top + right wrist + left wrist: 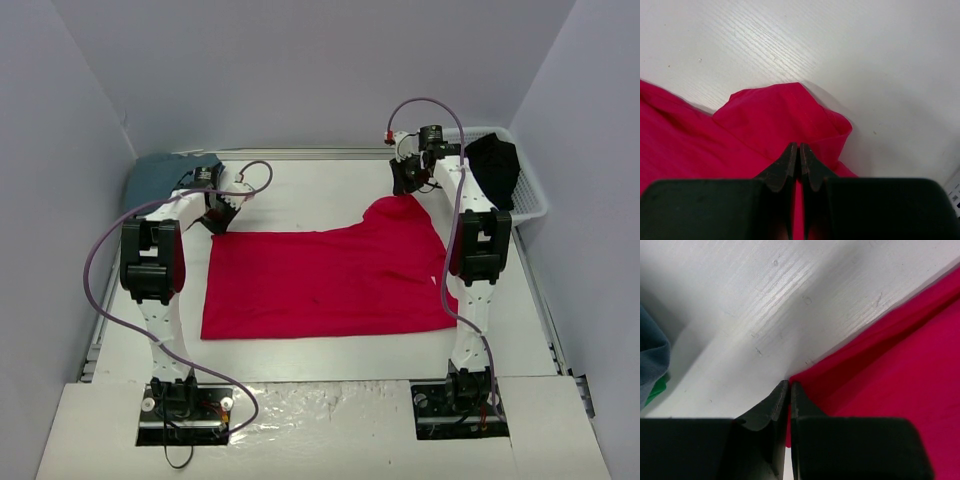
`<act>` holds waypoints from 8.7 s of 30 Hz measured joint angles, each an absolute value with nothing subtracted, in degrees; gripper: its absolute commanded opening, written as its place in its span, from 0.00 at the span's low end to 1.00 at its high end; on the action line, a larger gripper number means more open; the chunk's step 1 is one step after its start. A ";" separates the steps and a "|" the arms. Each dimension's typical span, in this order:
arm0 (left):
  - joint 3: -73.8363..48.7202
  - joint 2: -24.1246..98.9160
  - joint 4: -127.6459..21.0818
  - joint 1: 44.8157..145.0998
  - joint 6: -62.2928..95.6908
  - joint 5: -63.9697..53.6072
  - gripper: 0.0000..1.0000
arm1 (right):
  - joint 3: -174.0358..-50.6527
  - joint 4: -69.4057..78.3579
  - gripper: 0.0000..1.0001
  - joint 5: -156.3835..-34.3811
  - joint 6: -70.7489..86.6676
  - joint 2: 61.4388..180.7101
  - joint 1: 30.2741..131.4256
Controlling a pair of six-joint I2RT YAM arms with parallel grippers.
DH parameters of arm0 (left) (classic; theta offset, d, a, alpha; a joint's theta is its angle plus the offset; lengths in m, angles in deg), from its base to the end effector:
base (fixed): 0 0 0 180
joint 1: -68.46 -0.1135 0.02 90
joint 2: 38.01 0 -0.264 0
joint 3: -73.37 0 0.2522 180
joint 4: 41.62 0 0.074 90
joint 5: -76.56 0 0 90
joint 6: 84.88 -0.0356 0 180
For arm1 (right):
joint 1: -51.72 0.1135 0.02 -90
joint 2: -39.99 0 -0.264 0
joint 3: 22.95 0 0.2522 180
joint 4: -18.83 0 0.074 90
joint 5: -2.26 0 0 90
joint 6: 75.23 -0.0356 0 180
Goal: Fold and stack the t-shirts
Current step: Grap the side of the flattened tshirt furthest away from the robot with both arms, then fold the other side of the tshirt into a rectangle
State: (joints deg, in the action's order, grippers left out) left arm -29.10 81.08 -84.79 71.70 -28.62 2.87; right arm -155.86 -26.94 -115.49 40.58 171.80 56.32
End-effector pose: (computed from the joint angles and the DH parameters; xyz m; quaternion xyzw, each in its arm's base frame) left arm 0.4432 -0.0351 0.1786 0.3381 0.8946 -0.0643 0.2849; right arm 0.5202 0.0585 0.2409 -0.3241 0.8403 0.1487 0.4084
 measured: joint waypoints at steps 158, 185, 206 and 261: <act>12.59 31.66 -94.43 71.70 -35.87 9.06 0.22 | -108.63 -48.07 0.50 -113.28 51.50 125.57 54.75; 12.59 29.67 -88.75 71.70 -24.64 7.49 0.22 | -117.94 -47.40 0.28 -123.20 58.74 154.16 54.93; 12.59 28.82 -88.49 71.70 -24.20 7.49 0.22 | -114.20 -49.06 0.00 -123.03 58.35 141.97 60.94; 12.59 26.78 -87.99 71.64 -23.37 7.46 0.23 | -112.91 -47.79 0.10 -109.52 51.83 139.54 63.21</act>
State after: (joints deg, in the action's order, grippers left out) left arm 12.59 26.78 -87.99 71.64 -23.37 7.46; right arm -112.91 -47.79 -109.52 51.83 139.54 63.21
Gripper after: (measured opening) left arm 0.225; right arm 0.100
